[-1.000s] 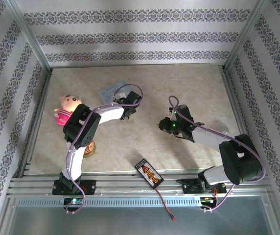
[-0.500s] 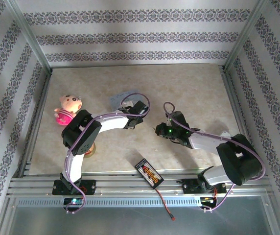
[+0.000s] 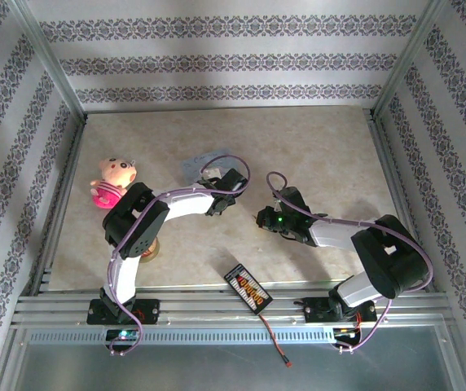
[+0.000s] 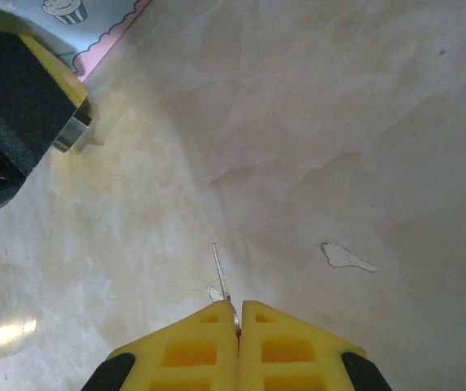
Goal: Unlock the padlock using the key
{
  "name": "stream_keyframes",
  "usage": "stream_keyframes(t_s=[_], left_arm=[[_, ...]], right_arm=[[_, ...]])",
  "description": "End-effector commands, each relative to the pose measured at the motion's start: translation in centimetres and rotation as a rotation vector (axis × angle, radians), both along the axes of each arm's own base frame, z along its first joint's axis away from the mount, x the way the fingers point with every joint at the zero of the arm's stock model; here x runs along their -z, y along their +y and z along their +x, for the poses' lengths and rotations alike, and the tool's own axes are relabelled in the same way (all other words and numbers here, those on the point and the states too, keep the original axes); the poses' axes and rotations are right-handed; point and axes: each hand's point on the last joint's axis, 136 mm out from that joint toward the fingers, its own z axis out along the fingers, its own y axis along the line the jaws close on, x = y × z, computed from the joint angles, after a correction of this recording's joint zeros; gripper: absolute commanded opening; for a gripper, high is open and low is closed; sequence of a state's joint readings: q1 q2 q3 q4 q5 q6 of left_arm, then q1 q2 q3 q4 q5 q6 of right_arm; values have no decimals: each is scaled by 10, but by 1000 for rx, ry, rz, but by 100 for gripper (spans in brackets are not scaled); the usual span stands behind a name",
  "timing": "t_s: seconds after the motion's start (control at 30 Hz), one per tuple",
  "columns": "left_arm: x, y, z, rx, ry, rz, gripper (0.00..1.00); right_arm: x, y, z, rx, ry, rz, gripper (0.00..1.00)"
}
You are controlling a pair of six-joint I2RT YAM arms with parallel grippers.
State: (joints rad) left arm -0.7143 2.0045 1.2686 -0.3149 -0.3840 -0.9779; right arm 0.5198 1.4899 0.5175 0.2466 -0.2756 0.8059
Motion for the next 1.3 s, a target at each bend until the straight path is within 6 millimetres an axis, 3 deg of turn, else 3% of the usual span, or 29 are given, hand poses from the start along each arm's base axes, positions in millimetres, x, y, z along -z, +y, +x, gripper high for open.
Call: stream_keyframes(t_s=[0.0,0.2,0.63,0.9,1.03,1.17,1.27], left_arm=[[-11,-1,7,24,-44,53,48],[-10,-5,11,35,-51,50,48],[2,-6,12,38,-34,63,32],[9,-7,7,46,-12,48,41],[10,-8,7,49,-11,41,40],[6,-8,8,50,-20,42,31],[2,-7,9,48,-29,43,34]], right_arm=[[-11,7,12,-1,-48,12,0],[-13,8,15,0,-52,13,0],[-12,10,17,-3,-48,17,0],[-10,9,17,1,-45,14,0],[-10,9,18,0,-48,14,0],[-11,11,19,-3,-47,18,0],[-13,12,19,-8,-51,23,0]])
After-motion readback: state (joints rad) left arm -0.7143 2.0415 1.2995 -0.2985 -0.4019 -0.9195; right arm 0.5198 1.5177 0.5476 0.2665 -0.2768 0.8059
